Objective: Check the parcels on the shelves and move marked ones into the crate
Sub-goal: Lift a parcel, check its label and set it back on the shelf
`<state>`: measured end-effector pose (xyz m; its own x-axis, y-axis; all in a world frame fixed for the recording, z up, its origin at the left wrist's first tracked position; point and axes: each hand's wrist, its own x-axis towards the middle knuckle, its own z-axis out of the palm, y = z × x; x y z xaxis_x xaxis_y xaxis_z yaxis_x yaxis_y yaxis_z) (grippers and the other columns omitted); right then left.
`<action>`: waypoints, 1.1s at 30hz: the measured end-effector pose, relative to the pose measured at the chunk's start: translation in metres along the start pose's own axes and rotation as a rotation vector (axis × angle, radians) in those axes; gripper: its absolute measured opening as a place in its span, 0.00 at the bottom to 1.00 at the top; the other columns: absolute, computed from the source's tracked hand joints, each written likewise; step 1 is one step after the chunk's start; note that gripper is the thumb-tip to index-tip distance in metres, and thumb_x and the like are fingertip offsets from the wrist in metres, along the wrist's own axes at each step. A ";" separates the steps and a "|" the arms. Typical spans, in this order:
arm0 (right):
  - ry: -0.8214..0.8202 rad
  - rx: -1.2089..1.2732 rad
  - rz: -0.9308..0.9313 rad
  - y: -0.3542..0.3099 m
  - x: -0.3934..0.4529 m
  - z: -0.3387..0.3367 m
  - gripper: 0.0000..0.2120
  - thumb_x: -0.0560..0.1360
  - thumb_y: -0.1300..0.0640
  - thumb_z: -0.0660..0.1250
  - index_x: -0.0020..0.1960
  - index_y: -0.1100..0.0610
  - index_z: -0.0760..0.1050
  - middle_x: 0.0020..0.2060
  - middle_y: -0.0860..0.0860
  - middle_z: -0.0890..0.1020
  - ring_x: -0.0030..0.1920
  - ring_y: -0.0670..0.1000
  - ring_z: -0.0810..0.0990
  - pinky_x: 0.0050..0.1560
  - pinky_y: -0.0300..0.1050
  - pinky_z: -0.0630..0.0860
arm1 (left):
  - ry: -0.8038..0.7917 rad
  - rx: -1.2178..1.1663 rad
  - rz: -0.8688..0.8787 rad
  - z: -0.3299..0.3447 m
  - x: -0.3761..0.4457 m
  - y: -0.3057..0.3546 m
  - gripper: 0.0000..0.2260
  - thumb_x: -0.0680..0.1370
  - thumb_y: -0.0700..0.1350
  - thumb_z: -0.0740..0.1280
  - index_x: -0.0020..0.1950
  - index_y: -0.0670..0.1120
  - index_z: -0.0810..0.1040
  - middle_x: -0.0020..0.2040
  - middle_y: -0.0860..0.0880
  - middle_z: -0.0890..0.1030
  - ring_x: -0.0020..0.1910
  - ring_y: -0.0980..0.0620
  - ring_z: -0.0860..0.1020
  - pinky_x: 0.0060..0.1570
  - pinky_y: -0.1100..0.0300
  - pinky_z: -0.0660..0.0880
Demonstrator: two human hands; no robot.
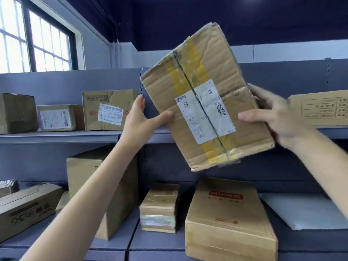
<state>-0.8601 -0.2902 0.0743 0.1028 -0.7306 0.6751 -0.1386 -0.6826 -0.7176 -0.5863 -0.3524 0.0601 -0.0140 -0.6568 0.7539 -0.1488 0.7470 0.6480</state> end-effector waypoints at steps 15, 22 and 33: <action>-0.121 -0.684 -0.090 -0.058 0.091 0.059 0.28 0.65 0.65 0.75 0.62 0.51 0.74 0.53 0.45 0.80 0.52 0.42 0.78 0.55 0.37 0.74 | 0.122 0.242 0.150 -0.047 0.046 -0.011 0.18 0.66 0.50 0.72 0.54 0.47 0.78 0.47 0.50 0.82 0.50 0.48 0.80 0.55 0.47 0.76; -0.214 -1.009 -0.152 -0.011 0.127 0.074 0.21 0.66 0.64 0.74 0.58 0.56 0.78 0.52 0.48 0.83 0.53 0.44 0.79 0.56 0.31 0.71 | 0.229 0.349 0.147 -0.026 0.058 -0.031 0.11 0.72 0.35 0.69 0.54 0.42 0.81 0.49 0.49 0.84 0.50 0.53 0.80 0.51 0.66 0.71; 0.434 -1.049 -0.458 0.004 0.120 0.075 0.33 0.73 0.48 0.69 0.73 0.56 0.61 0.72 0.55 0.64 0.72 0.57 0.60 0.71 0.53 0.58 | 0.560 0.168 0.140 -0.026 0.067 -0.030 0.10 0.73 0.35 0.66 0.53 0.42 0.81 0.45 0.51 0.82 0.47 0.56 0.81 0.51 0.67 0.74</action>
<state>-0.7743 -0.3821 0.1392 0.0414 -0.2226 0.9740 -0.9231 -0.3815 -0.0479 -0.5570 -0.4163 0.0940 0.4712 -0.3652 0.8029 -0.3377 0.7662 0.5467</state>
